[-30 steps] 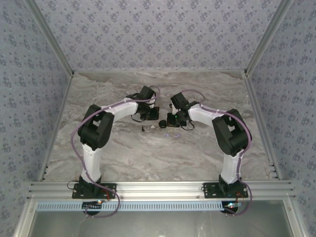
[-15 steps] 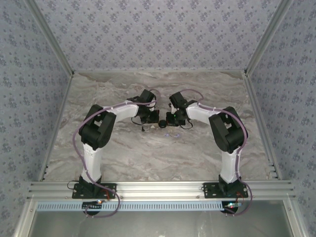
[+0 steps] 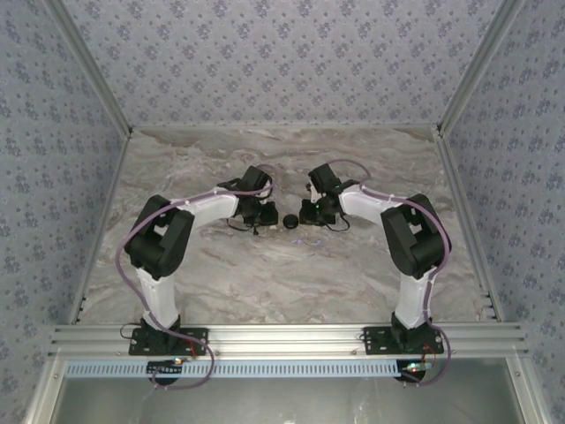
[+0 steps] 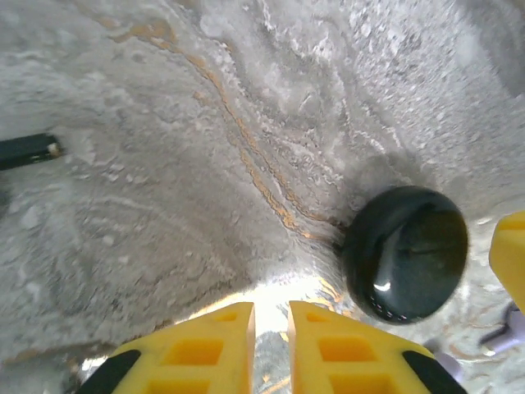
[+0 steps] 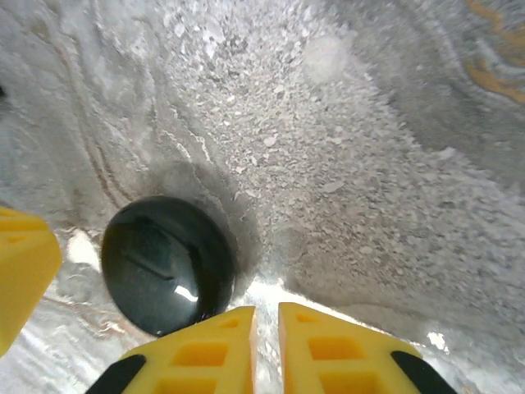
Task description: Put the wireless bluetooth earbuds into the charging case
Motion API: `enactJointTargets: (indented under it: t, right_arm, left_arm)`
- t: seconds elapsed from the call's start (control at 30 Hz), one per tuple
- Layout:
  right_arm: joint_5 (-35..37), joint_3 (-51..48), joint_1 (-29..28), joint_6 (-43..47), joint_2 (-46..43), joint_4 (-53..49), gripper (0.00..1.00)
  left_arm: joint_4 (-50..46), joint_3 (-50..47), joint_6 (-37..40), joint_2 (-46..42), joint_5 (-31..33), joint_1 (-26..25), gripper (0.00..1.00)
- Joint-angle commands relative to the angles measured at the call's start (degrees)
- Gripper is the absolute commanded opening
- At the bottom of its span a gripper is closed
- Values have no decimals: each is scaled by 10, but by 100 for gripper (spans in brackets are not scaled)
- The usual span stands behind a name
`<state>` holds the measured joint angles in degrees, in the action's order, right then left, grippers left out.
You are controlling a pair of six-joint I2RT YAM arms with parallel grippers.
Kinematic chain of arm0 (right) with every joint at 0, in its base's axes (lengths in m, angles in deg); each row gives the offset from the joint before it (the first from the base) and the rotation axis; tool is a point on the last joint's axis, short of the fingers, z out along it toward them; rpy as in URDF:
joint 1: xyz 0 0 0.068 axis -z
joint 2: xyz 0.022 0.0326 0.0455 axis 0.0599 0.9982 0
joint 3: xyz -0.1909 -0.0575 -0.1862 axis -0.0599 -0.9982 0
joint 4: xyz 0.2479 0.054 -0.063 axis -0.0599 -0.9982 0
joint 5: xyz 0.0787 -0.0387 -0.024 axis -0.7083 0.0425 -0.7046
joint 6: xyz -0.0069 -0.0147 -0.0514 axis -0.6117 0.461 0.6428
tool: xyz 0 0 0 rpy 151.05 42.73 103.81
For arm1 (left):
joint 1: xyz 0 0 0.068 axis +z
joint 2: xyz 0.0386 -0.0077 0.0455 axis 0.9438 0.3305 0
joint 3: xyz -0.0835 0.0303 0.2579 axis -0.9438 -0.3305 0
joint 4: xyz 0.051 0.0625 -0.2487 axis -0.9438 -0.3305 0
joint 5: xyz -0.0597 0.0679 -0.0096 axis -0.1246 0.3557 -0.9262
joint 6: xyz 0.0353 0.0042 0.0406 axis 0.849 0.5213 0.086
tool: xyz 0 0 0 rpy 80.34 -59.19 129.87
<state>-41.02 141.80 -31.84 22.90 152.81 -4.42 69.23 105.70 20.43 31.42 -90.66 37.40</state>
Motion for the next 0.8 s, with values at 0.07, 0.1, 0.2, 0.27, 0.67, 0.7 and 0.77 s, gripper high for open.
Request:
enactJointTargets:
  t: [0.07, 0.1, 0.2, 0.27, 0.67, 0.7, 0.77]
  right_arm:
    - [-87, -32, 19, -26, -29, 58, 25]
    - [-96, -35, 19, -32, -28, 67, 26]
    - [-123, -39, 21, -50, -20, 95, 30]
    - [-127, -38, 20, -56, -12, 102, 33]
    - [-136, -41, 25, -76, 16, 109, 32]
    - [-136, -42, 24, -76, 18, 111, 32]
    - [-136, -43, 25, -77, 21, 111, 30]
  left_arm:
    - [75, -32, -41, -40, -48, 17, 26]
    - [83, -34, -44, -39, -58, 19, 27]
    - [96, -38, -51, -32, -76, 21, 32]
    - [100, -39, -55, -26, -83, 21, 36]
    - [114, -38, -64, -2, -103, 22, 44]
    - [115, -39, -65, 0, -106, 21, 44]
    - [121, -40, -67, 4, -111, 21, 45]
